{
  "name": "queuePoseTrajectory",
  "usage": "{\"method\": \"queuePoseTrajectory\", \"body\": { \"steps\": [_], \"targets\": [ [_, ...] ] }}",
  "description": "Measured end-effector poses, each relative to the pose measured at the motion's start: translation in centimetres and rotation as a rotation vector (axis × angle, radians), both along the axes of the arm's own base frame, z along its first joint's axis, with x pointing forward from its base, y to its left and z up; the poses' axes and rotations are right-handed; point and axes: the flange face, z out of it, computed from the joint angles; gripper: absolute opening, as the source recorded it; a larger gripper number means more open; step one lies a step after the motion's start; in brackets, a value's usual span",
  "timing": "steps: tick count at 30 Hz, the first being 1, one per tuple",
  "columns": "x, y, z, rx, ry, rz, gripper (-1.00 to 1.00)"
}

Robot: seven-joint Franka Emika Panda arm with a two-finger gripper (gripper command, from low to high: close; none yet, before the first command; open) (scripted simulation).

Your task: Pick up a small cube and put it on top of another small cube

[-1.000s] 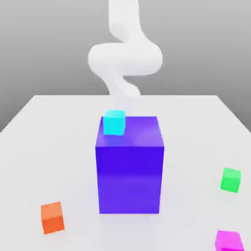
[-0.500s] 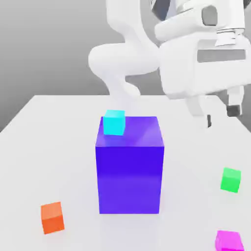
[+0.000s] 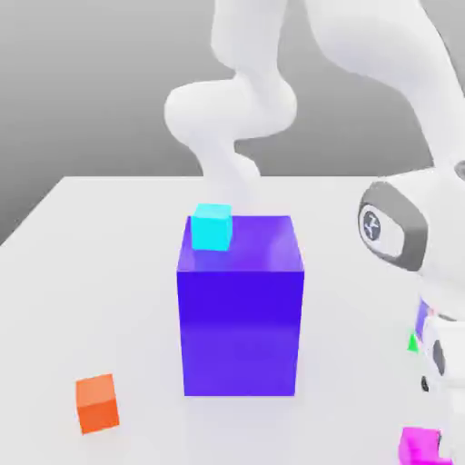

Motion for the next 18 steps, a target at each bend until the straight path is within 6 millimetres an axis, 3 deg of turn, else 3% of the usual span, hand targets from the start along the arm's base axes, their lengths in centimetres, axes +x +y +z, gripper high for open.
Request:
{"method": "queuePoseTrajectory", "body": {
  "steps": [1, 2, 8, 10, 13, 18],
  "targets": [
    [-0.1, 0.0, -1.5, -0.001, 0.001, 0.002, 0.00],
    [-0.1, 0.0, -2.7, -0.001, 0.002, 0.003, -1.00],
    [-0.2, 0.0, -3.2, -0.002, 0.004, 0.004, -1.00],
    [-0.1, 0.0, -1.8, -0.002, 0.004, 0.005, -1.00],
    [-0.3, 0.1, 2.2, -0.002, 0.004, 0.008, -1.00],
    [-8.0, 4.9, 5.6, -0.004, 0.005, 0.222, -1.00]
  ]
}}
